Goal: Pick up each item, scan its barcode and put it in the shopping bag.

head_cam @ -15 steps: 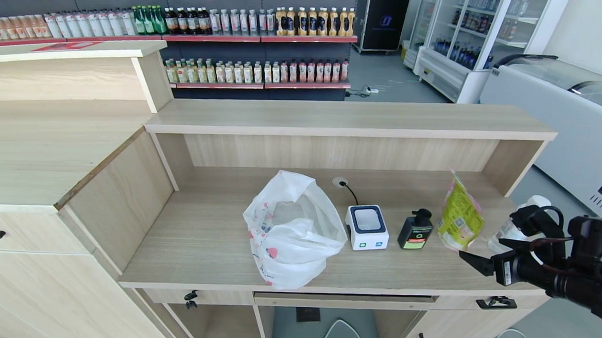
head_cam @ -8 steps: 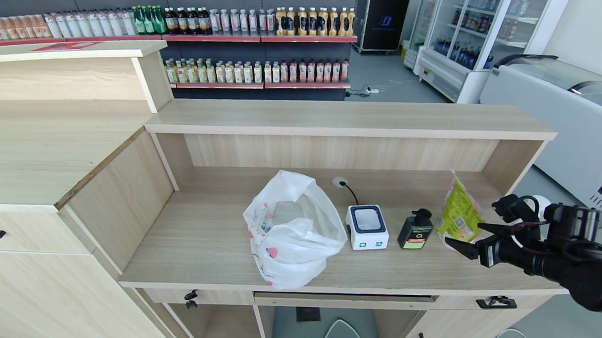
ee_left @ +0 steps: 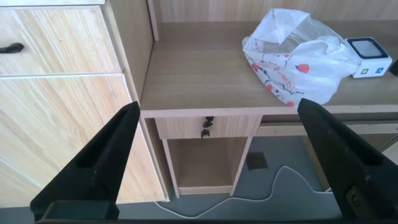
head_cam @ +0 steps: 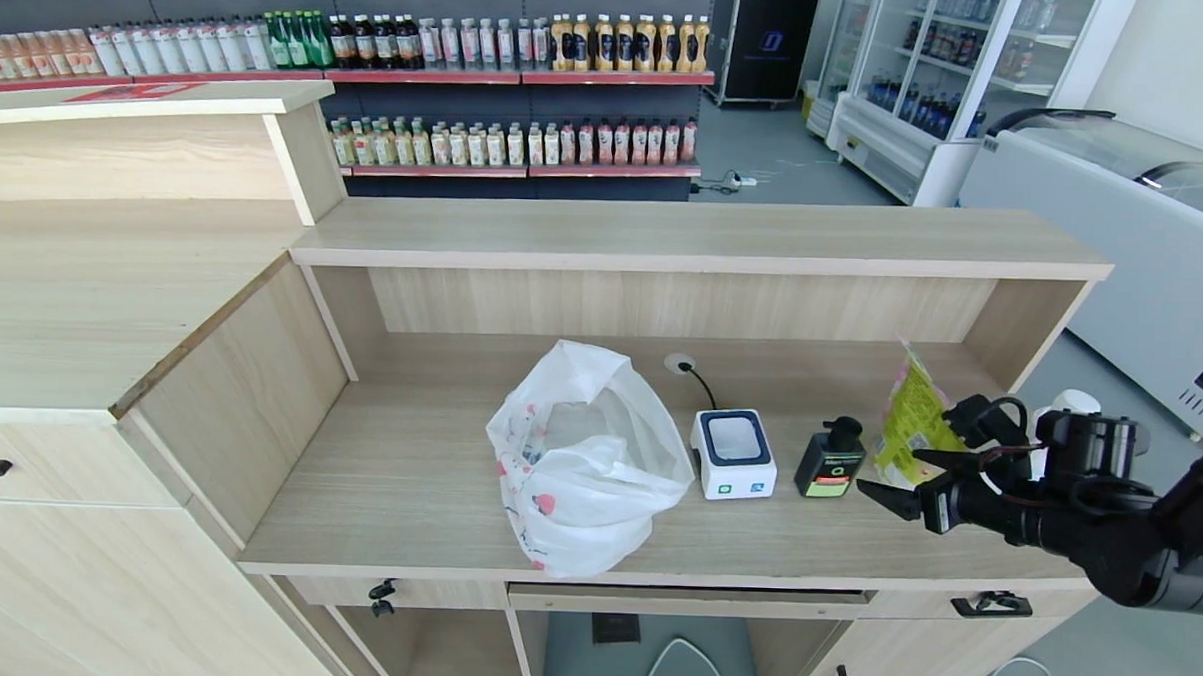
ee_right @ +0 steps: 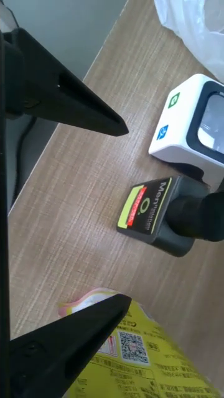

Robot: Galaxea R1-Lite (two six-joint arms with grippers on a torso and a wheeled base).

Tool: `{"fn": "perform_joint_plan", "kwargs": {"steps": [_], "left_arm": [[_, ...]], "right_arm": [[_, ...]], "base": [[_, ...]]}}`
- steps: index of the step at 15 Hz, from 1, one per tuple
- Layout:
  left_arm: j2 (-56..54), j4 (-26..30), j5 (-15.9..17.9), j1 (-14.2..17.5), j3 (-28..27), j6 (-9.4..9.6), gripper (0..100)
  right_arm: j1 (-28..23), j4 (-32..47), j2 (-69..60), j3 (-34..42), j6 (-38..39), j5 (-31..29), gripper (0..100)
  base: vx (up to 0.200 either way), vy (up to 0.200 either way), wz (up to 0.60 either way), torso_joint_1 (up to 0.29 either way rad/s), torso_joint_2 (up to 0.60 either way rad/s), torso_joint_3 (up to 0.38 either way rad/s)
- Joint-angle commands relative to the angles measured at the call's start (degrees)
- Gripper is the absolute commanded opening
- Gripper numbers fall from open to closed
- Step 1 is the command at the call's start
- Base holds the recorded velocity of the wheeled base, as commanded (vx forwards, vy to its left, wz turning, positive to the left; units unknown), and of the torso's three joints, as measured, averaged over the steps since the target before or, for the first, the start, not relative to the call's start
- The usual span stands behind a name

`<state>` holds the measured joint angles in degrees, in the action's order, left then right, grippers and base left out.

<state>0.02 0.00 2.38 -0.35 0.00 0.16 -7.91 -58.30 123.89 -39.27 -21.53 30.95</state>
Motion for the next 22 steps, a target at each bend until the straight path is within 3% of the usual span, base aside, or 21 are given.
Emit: {"fn": "perform_joint_plan", "kwargs": {"steps": [1, 5, 22], "left_arm": [[0.06, 0.00, 0.00, 0.00, 0.00, 0.02, 100], [0.06, 0.00, 0.00, 0.00, 0.00, 0.02, 100], [0.06, 0.00, -0.09, 0.00, 0.00, 0.02, 100]], "right_arm": [[0.97, 0.11, 2.76, -4.42, 0.08, 0.07, 100], [1.32, 0.20, 6.10, -8.37, -0.09, 3.24, 100], [4.48, -0.06, 15.50, -17.51, -1.15, 5.52, 100]], "base": [[0.000, 0.000, 0.00, 0.000, 0.00, 0.000], [0.000, 0.000, 0.00, 0.000, 0.00, 0.000], [0.000, 0.000, 0.00, 0.000, 0.00, 0.000]]}}
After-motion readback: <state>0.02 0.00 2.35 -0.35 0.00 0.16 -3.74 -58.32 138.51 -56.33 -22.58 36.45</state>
